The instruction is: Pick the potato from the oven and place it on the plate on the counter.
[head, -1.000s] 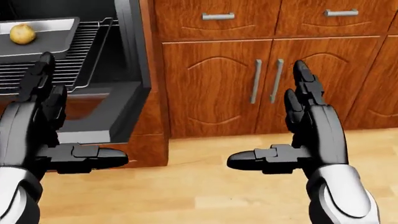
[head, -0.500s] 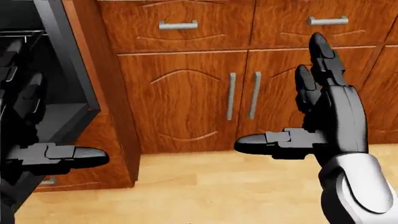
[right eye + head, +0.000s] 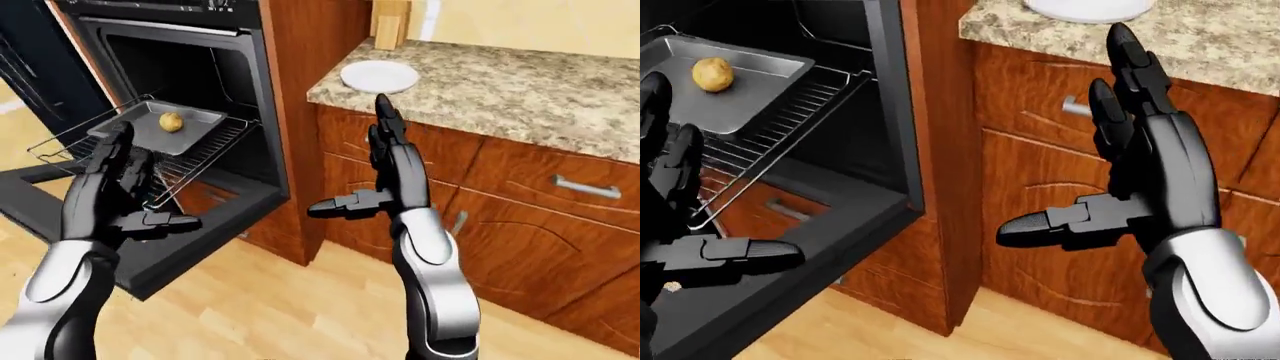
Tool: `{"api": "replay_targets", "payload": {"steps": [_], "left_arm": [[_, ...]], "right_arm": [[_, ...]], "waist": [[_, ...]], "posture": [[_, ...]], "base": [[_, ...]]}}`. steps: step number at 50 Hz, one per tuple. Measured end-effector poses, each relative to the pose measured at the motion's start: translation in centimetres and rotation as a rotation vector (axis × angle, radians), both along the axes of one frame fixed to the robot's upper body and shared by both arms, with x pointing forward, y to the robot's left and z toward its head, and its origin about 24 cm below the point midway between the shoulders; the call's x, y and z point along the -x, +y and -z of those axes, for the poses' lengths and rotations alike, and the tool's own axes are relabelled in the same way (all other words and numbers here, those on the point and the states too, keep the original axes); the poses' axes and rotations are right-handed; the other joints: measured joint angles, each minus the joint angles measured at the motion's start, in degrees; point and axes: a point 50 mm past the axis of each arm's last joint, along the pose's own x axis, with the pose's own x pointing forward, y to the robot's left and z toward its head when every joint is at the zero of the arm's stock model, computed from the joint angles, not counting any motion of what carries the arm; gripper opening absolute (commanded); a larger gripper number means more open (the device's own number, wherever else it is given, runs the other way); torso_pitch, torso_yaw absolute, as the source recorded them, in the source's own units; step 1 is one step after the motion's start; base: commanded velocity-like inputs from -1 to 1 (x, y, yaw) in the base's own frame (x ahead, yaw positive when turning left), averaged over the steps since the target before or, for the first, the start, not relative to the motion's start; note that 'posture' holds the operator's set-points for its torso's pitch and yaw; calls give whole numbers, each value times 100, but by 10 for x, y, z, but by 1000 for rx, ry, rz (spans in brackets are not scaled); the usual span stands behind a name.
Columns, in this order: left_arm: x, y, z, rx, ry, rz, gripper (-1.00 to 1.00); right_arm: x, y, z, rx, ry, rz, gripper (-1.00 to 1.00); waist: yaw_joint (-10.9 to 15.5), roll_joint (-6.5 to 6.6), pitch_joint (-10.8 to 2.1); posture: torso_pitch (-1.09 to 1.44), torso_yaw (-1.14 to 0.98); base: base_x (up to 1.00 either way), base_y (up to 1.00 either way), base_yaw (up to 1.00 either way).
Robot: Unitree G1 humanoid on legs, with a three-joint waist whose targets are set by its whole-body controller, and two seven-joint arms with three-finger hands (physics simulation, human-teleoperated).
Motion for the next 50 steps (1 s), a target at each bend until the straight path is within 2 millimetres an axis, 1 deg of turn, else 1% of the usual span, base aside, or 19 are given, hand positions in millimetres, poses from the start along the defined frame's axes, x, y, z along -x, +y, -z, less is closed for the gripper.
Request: {"api": "replay_targets", "payload": {"steps": [5,7,9,12,15,17,18,21,23,27,31,33,34,35,37,39,45,47,50], "left_arm": [[1,3,-5,-4,-20,-7,100],[1,5,-1,-2,2,-20,100],[1,8,4,1,32,-37,100],[1,6,1,-3,26,-35,100],[1,4,-5,-7,-1,-21,100],[0,3,-11,-12,-15,-16,100],[0,2,-12,-7,-21,-8,100],[-3,-4,-4,-1,20,22,100],[-5,-4,-5,-4,31,24,100],[-3,-4,-13,-16,2,17,100],[-4,-7,-16,-20,-8,29,100],[-6,-8,-15,-23,-3,36,100],[-6,-7,-14,-26,1,32,100],[-7,-5,-13,-25,13,22,100],[-6,-1,-10,-24,41,-3,100],[-8,0,-11,-28,43,-10,100],[-10,-6,-18,-33,9,11,100],[-11,-7,-20,-35,-1,18,100],[-11,-8,-17,-28,14,21,100]], "right_arm": [[0,3,-4,-5,-7,-6,100],[-1,7,-1,-14,12,-27,100],[-2,10,3,-17,37,-48,100],[-3,7,2,-20,38,-38,100],[-1,6,-5,-20,5,-29,100],[0,5,-10,-17,-17,-30,100],[1,4,-11,-13,-23,-24,100],[-2,-1,-5,-13,10,2,100],[-4,-1,-8,-20,13,5,100],[-4,-2,-17,-25,-21,6,100],[-8,-1,-22,-20,-16,2,100],[-10,1,-24,-10,-20,-9,100],[-11,4,-25,-10,-23,-21,100],[-11,6,-24,-13,-18,-36,100],[-13,9,-21,-13,8,-62,100],[-15,7,-22,-9,21,-64,100],[-13,1,-32,-2,-23,-40,100],[-13,0,-35,0,-34,-38,100],[-14,0,-33,0,-15,-49,100]], "waist": [[66,426,-22],[176,370,28],[269,308,10],[272,40,-18],[199,-221,70],[136,-457,81],[57,-501,48],[38,-486,36],[51,-393,11],[28,-95,30],[-15,221,30],[21,419,-19],[72,419,-39],[135,361,-5],[248,284,-29],[279,135,-41],[167,-312,102],[89,-545,61],[-13,-332,135]], "posture": [[0,0],[0,0],[0,0],[0,0],[0,0],[0,0],[0,0],[0,0],[0,0],[0,0],[0,0],[0,0],[0,0],[0,0],[0,0],[0,0],[0,0],[0,0],[0,0]], "base": [[1,0,100],[2,0,100],[2,0,100],[2,0,100],[2,0,100],[1,0,100],[2,0,100],[2,0,100],[2,0,100],[1,0,100],[2,0,100],[2,0,100],[1,0,100],[2,0,100],[1,0,100],[0,0,100],[1,0,100],[1,0,45],[23,-39,0]]}}
